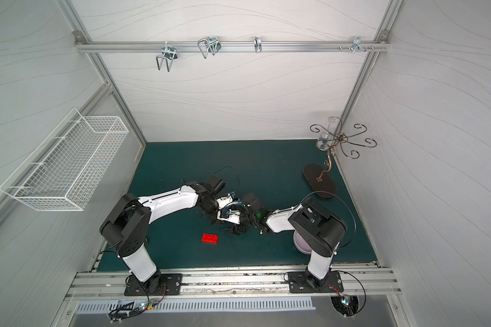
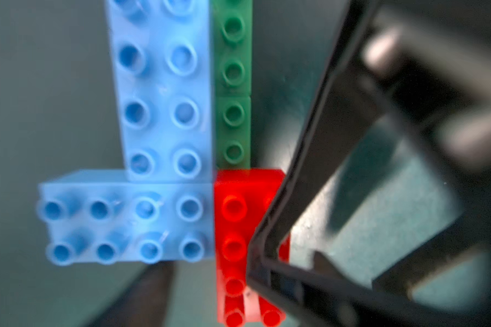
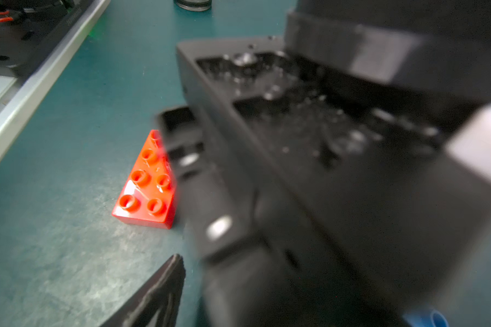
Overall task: Assemble a small pinwheel with lego
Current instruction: Assemble the lego brick with the lego brick.
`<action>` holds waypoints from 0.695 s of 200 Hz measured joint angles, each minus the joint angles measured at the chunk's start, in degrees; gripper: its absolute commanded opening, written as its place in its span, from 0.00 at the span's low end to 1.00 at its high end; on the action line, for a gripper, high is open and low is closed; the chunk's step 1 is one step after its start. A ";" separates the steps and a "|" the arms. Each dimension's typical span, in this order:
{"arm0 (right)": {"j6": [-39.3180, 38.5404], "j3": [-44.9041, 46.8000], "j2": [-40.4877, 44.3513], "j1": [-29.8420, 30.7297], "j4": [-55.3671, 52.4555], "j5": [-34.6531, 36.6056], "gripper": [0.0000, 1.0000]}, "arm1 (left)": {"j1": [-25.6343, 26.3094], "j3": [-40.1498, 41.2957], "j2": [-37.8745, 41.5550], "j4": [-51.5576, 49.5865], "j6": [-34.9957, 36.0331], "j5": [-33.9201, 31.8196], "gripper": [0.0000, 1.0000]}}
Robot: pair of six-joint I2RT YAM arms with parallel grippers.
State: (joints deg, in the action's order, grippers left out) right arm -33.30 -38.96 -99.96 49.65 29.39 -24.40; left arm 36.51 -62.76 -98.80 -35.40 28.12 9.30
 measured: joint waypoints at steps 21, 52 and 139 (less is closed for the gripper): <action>1.57 -1.57 0.15 -0.42 -1.60 -0.96 0.81 | -1.07 0.35 2.47 0.04 -0.26 0.92 1.00; 4.66 -2.56 1.25 -1.05 -0.87 -1.53 0.83 | -6.54 1.66 7.82 -0.37 -2.05 5.53 1.00; 12.04 -0.72 22.56 3.80 -14.93 0.28 0.84 | -15.15 8.70 33.79 1.33 -33.18 6.91 1.00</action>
State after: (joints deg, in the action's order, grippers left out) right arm -21.26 -39.68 -77.41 53.45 14.46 -24.12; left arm 21.37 -54.06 -65.01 -34.06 -5.06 16.21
